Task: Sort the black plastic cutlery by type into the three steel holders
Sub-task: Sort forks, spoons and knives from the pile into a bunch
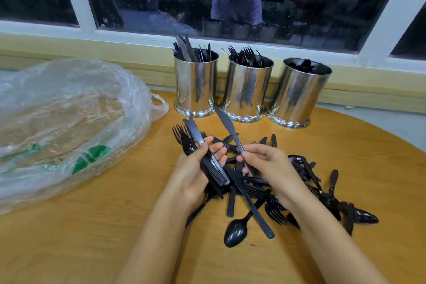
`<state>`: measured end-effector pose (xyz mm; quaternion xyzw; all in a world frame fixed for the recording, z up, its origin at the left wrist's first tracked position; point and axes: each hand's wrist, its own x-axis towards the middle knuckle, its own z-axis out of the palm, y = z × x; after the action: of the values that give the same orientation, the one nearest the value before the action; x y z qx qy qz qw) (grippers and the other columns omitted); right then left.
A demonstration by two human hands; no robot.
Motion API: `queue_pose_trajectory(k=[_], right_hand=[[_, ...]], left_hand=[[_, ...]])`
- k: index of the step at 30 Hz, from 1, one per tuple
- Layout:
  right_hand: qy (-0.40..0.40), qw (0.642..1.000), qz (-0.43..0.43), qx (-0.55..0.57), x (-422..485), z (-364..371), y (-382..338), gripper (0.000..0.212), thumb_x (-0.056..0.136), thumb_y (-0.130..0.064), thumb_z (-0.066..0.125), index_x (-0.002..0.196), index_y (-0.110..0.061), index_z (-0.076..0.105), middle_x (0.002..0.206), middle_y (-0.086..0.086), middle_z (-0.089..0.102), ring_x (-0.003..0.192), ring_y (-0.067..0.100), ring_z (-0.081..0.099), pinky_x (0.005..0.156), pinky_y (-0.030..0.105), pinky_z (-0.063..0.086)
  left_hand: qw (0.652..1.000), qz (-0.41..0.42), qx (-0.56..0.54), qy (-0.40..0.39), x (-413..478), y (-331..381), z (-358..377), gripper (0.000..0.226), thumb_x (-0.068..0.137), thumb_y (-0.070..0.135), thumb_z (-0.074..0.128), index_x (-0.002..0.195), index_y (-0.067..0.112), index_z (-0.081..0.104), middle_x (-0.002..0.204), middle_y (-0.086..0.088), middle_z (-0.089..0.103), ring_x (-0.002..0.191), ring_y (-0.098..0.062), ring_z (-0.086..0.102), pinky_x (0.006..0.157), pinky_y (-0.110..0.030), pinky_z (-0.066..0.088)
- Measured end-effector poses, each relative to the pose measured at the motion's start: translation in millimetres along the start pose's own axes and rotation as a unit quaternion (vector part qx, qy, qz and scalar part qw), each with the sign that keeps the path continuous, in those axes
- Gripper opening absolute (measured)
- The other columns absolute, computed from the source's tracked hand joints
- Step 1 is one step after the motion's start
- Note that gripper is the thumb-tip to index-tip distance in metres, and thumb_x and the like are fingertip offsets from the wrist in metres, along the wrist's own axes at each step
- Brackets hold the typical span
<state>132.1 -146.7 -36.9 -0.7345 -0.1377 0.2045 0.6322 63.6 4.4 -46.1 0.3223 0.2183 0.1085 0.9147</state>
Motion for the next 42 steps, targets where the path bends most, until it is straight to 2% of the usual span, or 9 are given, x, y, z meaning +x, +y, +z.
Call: queue_pose_trajectory(k=[5, 9, 13, 17, 22, 27, 31, 37, 42], right_hand=[[0.002, 0.999, -0.025, 0.022, -3.2, 12.7, 6.7, 0.021, 0.09, -0.009, 0.065, 0.108, -0.017, 0.07, 0.089, 0.007, 0.073, 0.079, 0.014, 0.069, 0.076, 0.027, 0.058], [0.041, 0.996, -0.067, -0.036, -3.4, 21.9, 8.0, 0.012, 0.08, -0.011, 0.076, 0.09, -0.012, 0.072, 0.079, 0.003, 0.073, 0.074, 0.009, 0.068, 0.067, 0.012, 0.052], [0.041, 0.984, -0.129, -0.113, -4.3, 29.4, 13.1, 0.007, 0.077, -0.015, 0.079, 0.082, -0.013, 0.075, 0.076, -0.003, 0.071, 0.071, 0.007, 0.064, 0.072, 0.019, 0.054], [0.053, 0.975, -0.16, -0.143, -2.4, 19.3, 9.3, 0.003, 0.081, -0.023, 0.075, 0.082, -0.026, 0.074, 0.078, -0.01, 0.071, 0.075, 0.005, 0.063, 0.072, 0.022, 0.055], [0.064, 0.958, -0.155, -0.233, 28.5, -3.9, -2.5, 0.011, 0.087, -0.017, 0.069, 0.084, -0.028, 0.067, 0.082, -0.011, 0.066, 0.077, 0.002, 0.058, 0.07, 0.011, 0.048], [0.029, 0.919, -0.16, -0.359, 70.9, 8.0, 1.1, 0.013, 0.09, -0.015, 0.067, 0.102, -0.014, 0.07, 0.086, -0.007, 0.063, 0.073, -0.001, 0.051, 0.071, 0.012, 0.043], [-0.009, 0.888, -0.178, -0.425, 90.8, 36.6, -0.1, 0.02, 0.092, -0.017, 0.064, 0.112, -0.014, 0.067, 0.099, 0.0, 0.065, 0.088, 0.013, 0.058, 0.084, 0.031, 0.052], [-0.009, 0.806, -0.167, -0.568, 108.4, 59.0, 1.9, 0.024, 0.094, -0.007, 0.058, 0.116, -0.013, 0.061, 0.105, 0.009, 0.065, 0.094, 0.028, 0.061, 0.077, 0.037, 0.053], [0.021, 0.804, -0.163, -0.571, 112.0, 46.9, -14.4, 0.031, 0.092, -0.001, 0.055, 0.116, -0.019, 0.062, 0.101, 0.006, 0.064, 0.093, 0.027, 0.063, 0.074, 0.036, 0.053]], left_hand=[[0.999, 0.015, 0.022, -0.019, -0.8, -4.7, 3.0, 0.022, 0.102, 0.012, 0.047, 0.118, 0.003, 0.059, 0.094, -0.014, 0.075, 0.087, -0.023, 0.074, 0.075, -0.035, 0.061], [0.995, 0.035, 0.086, -0.023, -1.6, -5.1, 3.7, 0.025, 0.101, 0.018, 0.048, 0.115, 0.004, 0.062, 0.104, -0.013, 0.072, 0.094, -0.022, 0.071, 0.074, -0.034, 0.061], [0.997, 0.032, 0.073, -0.009, -0.2, -5.3, 2.6, 0.02, 0.101, 0.014, 0.048, 0.113, 0.004, 0.061, 0.101, -0.013, 0.073, 0.097, -0.024, 0.071, 0.081, -0.038, 0.058], [0.999, 0.038, 0.022, 0.011, 1.4, 4.5, -2.2, 0.016, 0.103, 0.012, 0.045, 0.108, 0.004, 0.058, 0.086, -0.012, 0.074, 0.078, -0.024, 0.074, 0.067, -0.037, 0.061], [0.997, 0.059, -0.016, 0.051, 5.4, 19.9, -14.7, 0.017, 0.103, 0.015, 0.044, 0.098, 0.008, 0.059, 0.069, -0.001, 0.056, 0.052, -0.011, 0.054, 0.053, -0.027, 0.051], [0.996, 0.059, -0.041, 0.052, 7.1, 23.3, -18.6, 0.016, 0.103, 0.015, 0.045, 0.099, 0.008, 0.059, 0.067, 0.0, 0.057, 0.052, -0.01, 0.054, 0.055, -0.027, 0.05], [0.996, 0.059, -0.036, 0.055, 6.8, 22.9, -17.4, 0.016, 0.103, 0.016, 0.046, 0.1, 0.009, 0.06, 0.069, -0.001, 0.059, 0.055, -0.011, 0.056, 0.054, -0.027, 0.053], [0.996, 0.052, -0.036, 0.058, 5.1, 22.3, -16.9, 0.016, 0.103, 0.016, 0.046, 0.101, 0.009, 0.061, 0.069, -0.001, 0.06, 0.055, -0.01, 0.056, 0.056, -0.027, 0.053], [0.996, 0.044, -0.039, 0.068, 5.7, 22.2, -15.5, 0.016, 0.102, 0.015, 0.048, 0.098, 0.009, 0.063, 0.067, -0.001, 0.062, 0.056, -0.011, 0.057, 0.063, -0.029, 0.053]])
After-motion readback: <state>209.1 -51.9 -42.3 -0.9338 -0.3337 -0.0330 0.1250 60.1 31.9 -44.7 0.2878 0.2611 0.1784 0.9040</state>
